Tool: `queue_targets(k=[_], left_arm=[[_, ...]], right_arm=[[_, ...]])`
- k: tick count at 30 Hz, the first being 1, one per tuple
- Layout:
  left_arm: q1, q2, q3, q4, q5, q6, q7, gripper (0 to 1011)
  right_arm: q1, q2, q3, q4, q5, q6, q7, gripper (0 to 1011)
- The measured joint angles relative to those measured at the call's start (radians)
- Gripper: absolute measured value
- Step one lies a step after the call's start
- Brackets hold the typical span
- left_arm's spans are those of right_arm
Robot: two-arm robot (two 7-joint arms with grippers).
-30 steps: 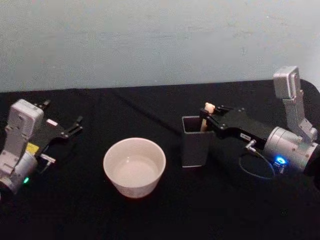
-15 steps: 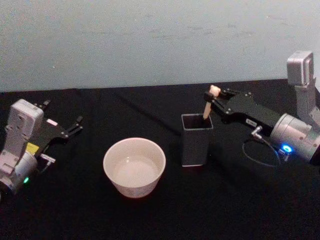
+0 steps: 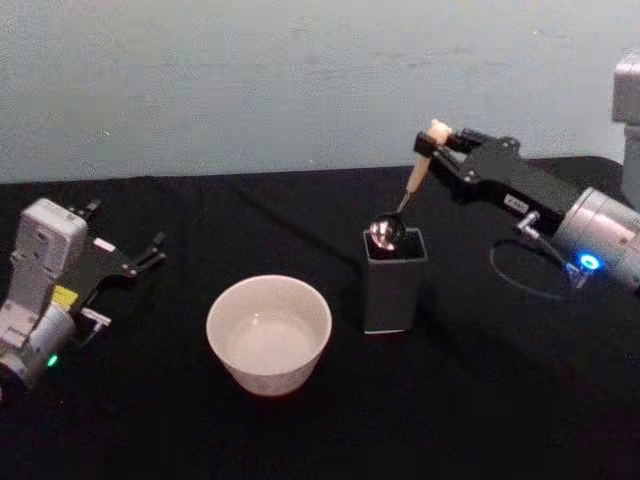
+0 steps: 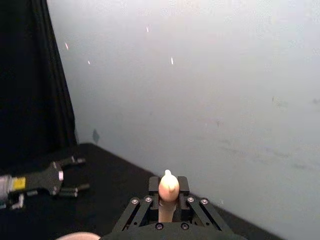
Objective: Pick up the stirring spoon with one hand, stir inside the cup, then place it back in its original position.
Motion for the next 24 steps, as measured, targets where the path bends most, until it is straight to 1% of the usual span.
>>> queue_targets(k=[6,11,16,20,23,24], left_arm=[[0.000,0.000,0.000,0.000,0.000,0.000,0.000,1001],[0.000,0.000,0.000,0.000,0.000,0.000,0.000,1001],[0.000,0.000,0.000,0.000,0.000,0.000,0.000,1001],[0.000,0.000,0.000,0.000,0.000,0.000,0.000,1001],[0.000,0.000,0.000,0.000,0.000,0.000,0.000,1001],[0.000,0.000,0.000,0.000,0.000,0.000,0.000,1001]], right_arm=[[0.010,0.005,0.015,-0.033,0.032,-0.008,-0.001,212],[0.026,0.001,0.010,-0.042,0.053,-0.016,0.000,212],[0.041,-0.008,-0.015,-0.037,0.065,-0.016,0.011,212],[0.057,-0.017,-0.047,-0.022,0.078,-0.007,0.029,212],[0.066,-0.023,-0.064,-0.013,0.085,-0.003,0.040,212],[0.072,-0.027,-0.076,-0.006,0.089,-0.001,0.047,212]])
